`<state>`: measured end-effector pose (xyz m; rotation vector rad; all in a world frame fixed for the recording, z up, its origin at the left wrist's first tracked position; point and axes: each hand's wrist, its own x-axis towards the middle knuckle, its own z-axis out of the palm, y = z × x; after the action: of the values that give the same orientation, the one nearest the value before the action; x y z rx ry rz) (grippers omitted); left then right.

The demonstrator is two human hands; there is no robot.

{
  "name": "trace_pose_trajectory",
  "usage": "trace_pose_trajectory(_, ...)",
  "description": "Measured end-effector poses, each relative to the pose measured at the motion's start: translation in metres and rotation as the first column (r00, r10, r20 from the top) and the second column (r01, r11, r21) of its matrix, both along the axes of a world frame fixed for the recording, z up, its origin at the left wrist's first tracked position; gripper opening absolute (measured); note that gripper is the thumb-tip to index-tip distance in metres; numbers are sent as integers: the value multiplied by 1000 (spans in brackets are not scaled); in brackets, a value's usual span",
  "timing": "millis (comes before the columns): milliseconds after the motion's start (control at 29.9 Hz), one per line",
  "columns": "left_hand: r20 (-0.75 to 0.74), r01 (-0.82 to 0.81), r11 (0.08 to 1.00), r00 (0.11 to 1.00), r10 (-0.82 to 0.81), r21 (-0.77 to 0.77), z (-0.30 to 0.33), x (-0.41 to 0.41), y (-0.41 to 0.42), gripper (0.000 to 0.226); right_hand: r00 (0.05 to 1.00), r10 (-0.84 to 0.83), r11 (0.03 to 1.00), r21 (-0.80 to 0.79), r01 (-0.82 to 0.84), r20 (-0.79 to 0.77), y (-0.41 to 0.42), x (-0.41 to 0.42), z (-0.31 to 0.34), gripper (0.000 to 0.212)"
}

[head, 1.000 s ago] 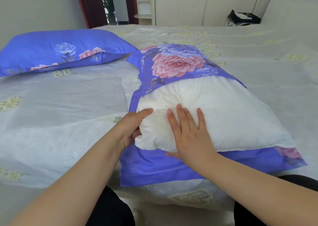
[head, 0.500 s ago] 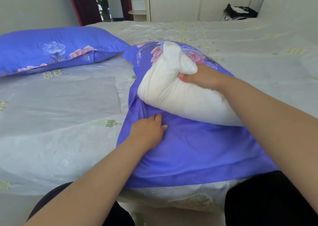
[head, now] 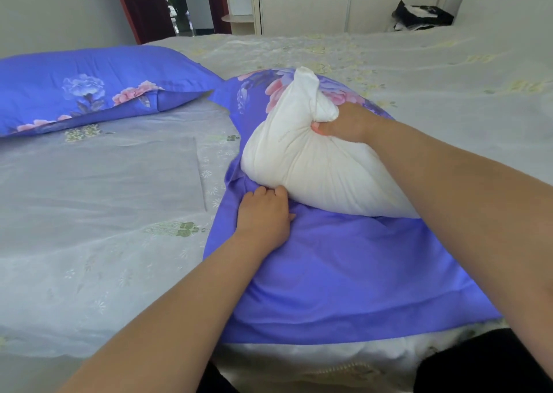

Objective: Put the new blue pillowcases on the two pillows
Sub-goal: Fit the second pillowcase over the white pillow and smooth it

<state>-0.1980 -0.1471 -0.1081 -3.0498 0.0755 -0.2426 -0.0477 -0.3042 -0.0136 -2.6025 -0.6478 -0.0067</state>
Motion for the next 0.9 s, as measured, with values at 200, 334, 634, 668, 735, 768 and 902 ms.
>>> trace_pose_trajectory(200,-165,96,907,970,-178,-411,12,-33,-59,33,998,67,998,1,-67,-16,32,-18,-3,44)
trace_pose_trajectory(334,-99,196,754,940,-326,-627,28,-48,-106,32,992,129,982,140,-128,6,45,-42,-5,49)
trace_pose_trajectory(634,-115,103,972,985,-129,-212,60,-39,6,30,993,43,994,106,-31,-112,12,-66,-39,44)
trace_pose_trajectory(668,-45,89,982,994,-98,-169,58,-35,14,31,992,41,995,92,-30,-122,13,-68,-38,44)
trace_pose_trajectory(735,132,120,987,986,-106,-103,48,-29,22,29,989,63,996,72,-54,-132,16,-77,-35,42)
trace_pose_trajectory(768,211,165,981,967,-141,-102,44,-27,23,27,988,74,996,64,-66,-138,17,-82,-32,41)
trace_pose_trajectory(902,495,331,943,823,-276,-24,41,-22,21,21,971,101,994,-27,-110,-218,8,-95,-20,28)
